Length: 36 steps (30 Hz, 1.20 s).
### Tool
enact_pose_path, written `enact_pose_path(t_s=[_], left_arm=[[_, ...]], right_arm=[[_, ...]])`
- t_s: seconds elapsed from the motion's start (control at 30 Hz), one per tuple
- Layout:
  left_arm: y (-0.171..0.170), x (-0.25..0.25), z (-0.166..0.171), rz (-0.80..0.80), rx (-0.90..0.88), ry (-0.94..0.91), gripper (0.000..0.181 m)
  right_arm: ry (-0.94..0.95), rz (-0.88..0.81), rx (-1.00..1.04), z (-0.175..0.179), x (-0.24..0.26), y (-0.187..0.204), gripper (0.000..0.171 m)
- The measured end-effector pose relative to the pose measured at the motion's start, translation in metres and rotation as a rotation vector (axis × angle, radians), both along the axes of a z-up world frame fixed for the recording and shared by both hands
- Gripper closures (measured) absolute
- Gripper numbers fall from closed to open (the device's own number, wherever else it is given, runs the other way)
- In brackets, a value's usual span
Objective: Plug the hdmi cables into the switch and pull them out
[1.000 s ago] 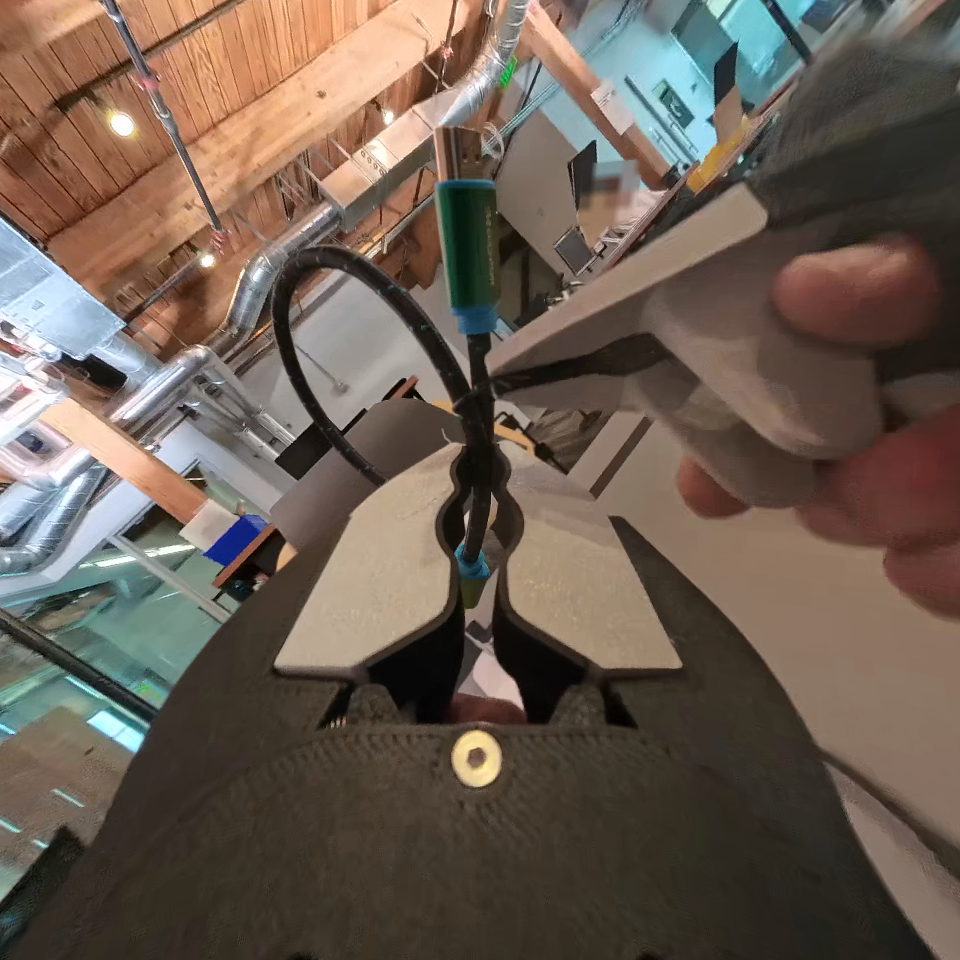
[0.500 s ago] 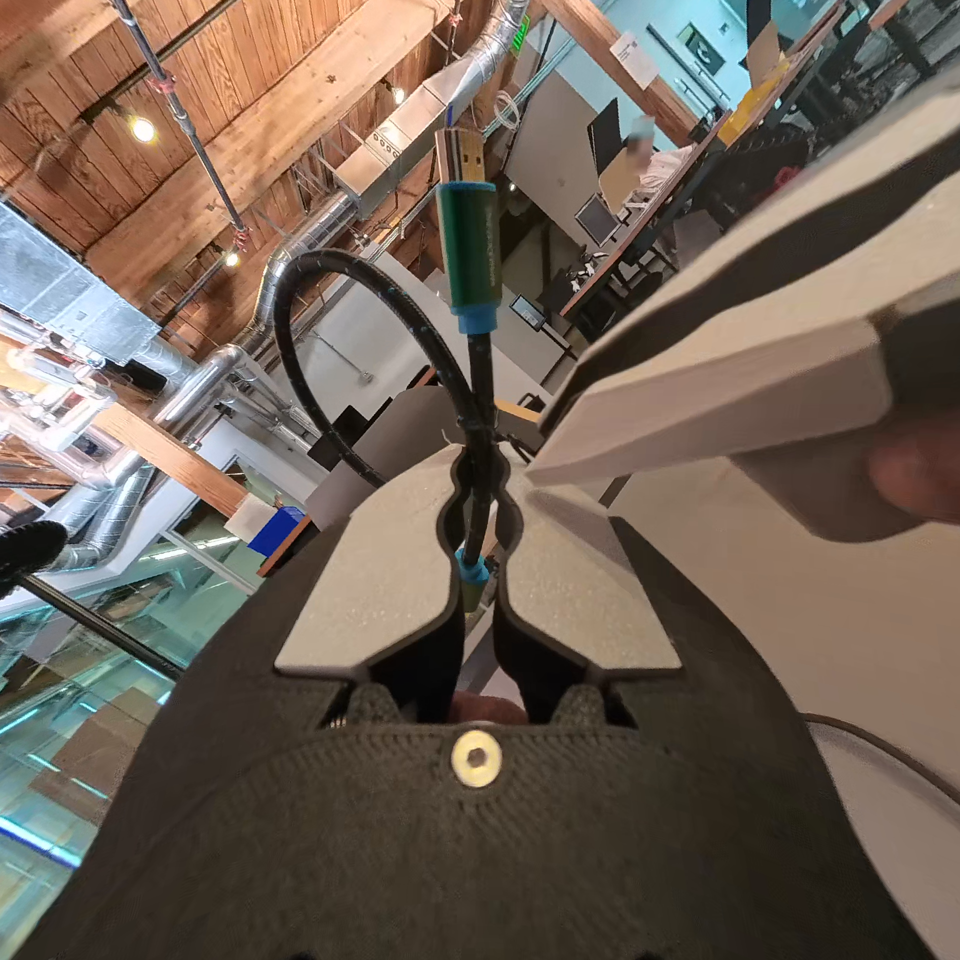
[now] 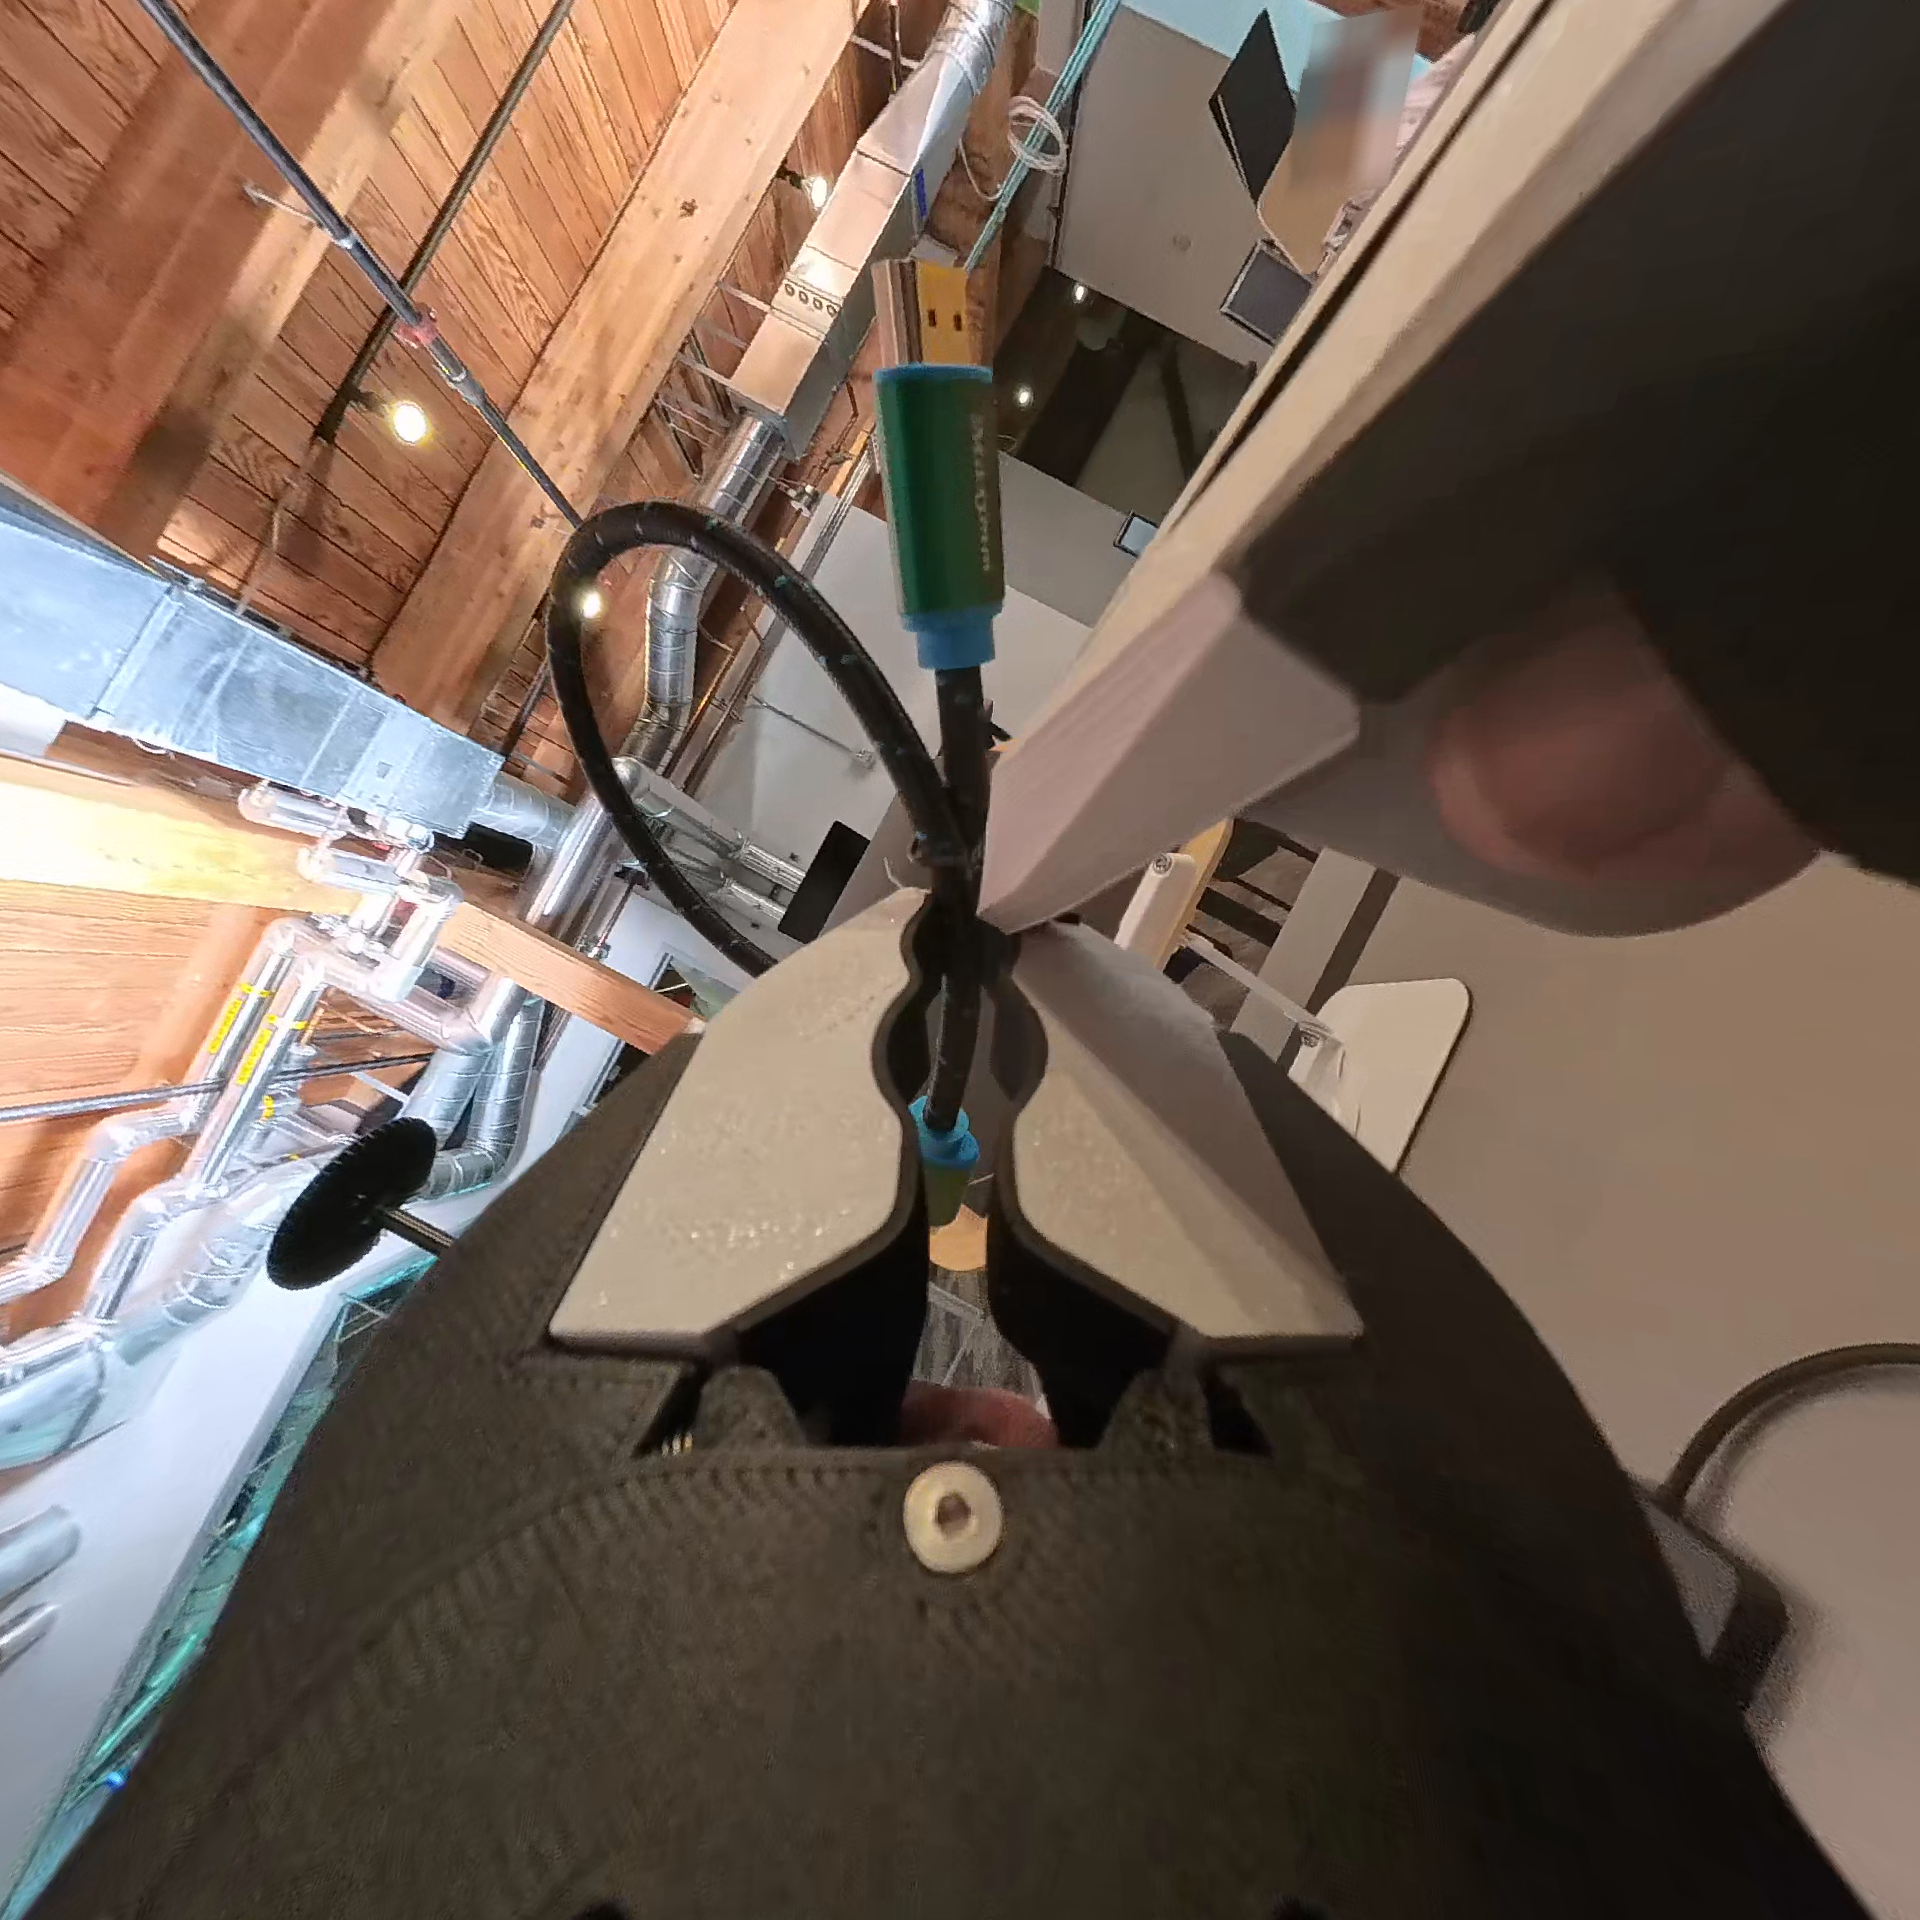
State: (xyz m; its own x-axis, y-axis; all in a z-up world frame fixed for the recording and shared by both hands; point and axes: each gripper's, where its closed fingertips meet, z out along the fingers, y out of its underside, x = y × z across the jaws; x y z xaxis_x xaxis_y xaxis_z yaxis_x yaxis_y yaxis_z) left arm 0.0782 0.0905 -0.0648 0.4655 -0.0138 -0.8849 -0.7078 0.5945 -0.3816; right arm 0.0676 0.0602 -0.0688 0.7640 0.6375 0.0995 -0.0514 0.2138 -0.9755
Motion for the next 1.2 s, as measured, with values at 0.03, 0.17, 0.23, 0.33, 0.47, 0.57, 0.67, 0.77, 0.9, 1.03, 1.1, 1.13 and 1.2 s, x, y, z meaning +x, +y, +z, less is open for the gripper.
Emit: enact_pose_path(t_s=[0.03, 0.17, 0.23, 0.33, 0.47, 0.57, 0.67, 0.77, 0.9, 1.03, 1.1, 1.13, 1.2], left_arm=[[0.001, 0.0, 0.0, 0.001, -0.005, -0.002, 0.176], [0.004, -0.002, -0.002, -0.011, -0.054, -0.03, 0.175], [0.005, -0.002, -0.004, -0.026, -0.086, -0.048, 0.175], [0.003, -0.001, -0.004, -0.078, -0.165, -0.116, 0.175], [0.0, 0.001, 0.001, -0.135, -0.216, -0.189, 0.175], [-0.006, 0.006, 0.005, -0.158, -0.197, -0.2, 0.174], [-0.015, 0.012, 0.007, -0.187, -0.183, -0.204, 0.175], [-0.008, 0.006, 0.005, -0.155, -0.192, -0.204, 0.175], [0.003, -0.003, 0.011, -0.119, -0.192, -0.206, 0.175], [0.003, 0.0, 0.008, -0.11, -0.199, -0.176, 0.175], [0.002, 0.001, 0.005, -0.107, -0.203, -0.159, 0.175], [0.002, 0.002, 0.005, -0.106, -0.205, -0.16, 0.175], [0.003, 0.002, 0.004, -0.098, -0.213, -0.151, 0.175]], right_arm=[[0.013, 0.012, -0.004, 0.001, 0.0, -0.001, 0.171], [0.113, 0.106, -0.067, 0.003, 0.003, -0.002, 0.171], [0.163, 0.167, -0.099, 0.004, 0.004, -0.003, 0.171], [0.284, 0.304, -0.155, 0.008, 0.003, -0.008, 0.171], [0.63, 0.614, -0.319, 0.018, 0.008, -0.014, 0.171], [0.878, 0.862, -0.4, 0.022, 0.012, -0.024, 0.171], [0.931, 0.935, -0.388, 0.02, 0.01, -0.032, 0.171], [0.768, 0.752, -0.317, 0.01, 0.005, -0.025, 0.163], [0.294, 0.318, -0.044, 0.002, 0.004, -0.019, 0.154], [-0.134, -0.004, 0.267, 0.014, 0.009, -0.019, 0.157], [-0.369, -0.163, 0.453, 0.018, 0.012, -0.018, 0.164], [-0.487, -0.216, 0.542, 0.018, 0.01, -0.019, 0.164], [-0.643, -0.267, 0.655, 0.016, 0.005, -0.022, 0.166]])
